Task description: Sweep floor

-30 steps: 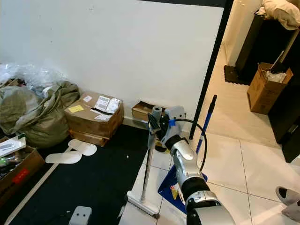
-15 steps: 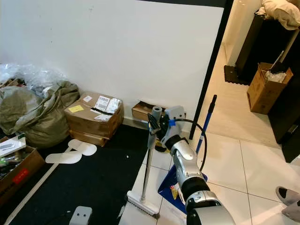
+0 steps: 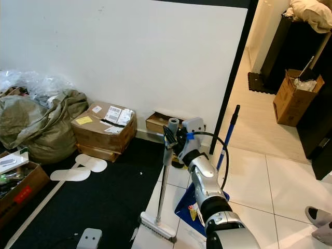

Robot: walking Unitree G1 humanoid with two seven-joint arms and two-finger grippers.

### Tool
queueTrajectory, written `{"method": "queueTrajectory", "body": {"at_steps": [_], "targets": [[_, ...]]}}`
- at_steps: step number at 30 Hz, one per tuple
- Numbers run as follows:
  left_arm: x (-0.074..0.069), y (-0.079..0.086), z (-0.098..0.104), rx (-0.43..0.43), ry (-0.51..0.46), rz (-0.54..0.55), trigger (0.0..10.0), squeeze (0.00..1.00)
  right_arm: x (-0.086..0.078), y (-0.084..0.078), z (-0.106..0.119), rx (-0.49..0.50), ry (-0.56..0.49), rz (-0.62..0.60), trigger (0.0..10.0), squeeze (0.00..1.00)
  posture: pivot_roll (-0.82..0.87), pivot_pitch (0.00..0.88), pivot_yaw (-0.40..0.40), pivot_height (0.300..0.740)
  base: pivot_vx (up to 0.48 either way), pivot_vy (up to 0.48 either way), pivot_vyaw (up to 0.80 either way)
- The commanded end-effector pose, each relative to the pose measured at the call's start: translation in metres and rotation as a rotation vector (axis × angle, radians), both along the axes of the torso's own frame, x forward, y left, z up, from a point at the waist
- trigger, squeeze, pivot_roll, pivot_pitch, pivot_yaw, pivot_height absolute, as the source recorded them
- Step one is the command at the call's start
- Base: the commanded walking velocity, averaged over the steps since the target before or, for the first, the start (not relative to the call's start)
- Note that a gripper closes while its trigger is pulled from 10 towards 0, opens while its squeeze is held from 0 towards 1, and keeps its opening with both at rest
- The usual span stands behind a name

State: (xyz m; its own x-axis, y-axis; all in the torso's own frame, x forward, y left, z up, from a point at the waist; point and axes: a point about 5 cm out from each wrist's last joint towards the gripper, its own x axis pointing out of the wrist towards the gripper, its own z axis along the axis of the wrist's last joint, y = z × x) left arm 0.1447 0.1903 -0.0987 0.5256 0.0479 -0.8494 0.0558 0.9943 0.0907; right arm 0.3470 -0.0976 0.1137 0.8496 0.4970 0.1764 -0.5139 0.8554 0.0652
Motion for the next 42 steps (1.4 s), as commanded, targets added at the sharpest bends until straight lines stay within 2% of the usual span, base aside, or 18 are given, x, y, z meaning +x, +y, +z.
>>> {"method": "queueTrajectory", "body": {"at_steps": [1,33,42], "targets": [[-0.0033,-0.0021,-0.0016,-0.004,0.014,-0.005,10.0,0.0,0.001,0.0032,0.0077,0.008,-0.034,0.011,10.0,0.0,-0.06,0.0,-0.068,0.74,0.0,0.0,0.0],[-0.0038,-0.0014,-0.0017,-0.007,0.014,0.006,10.0,0.0,-0.0001,0.0064,0.0054,0.0,-0.025,0.03,10.0,0.0,-0.05,0.0,-0.075,0.74,0.0,0.0,0.0],[-0.0001,-0.0014,-0.0004,-0.004,0.006,-0.006,10.0,0.0,0.0004,0.0058,0.0068,-0.007,-0.03,0.039,10.0,0.0,-0.06,0.0,-0.076,0.74,0.0,0.0,0.0]]}}
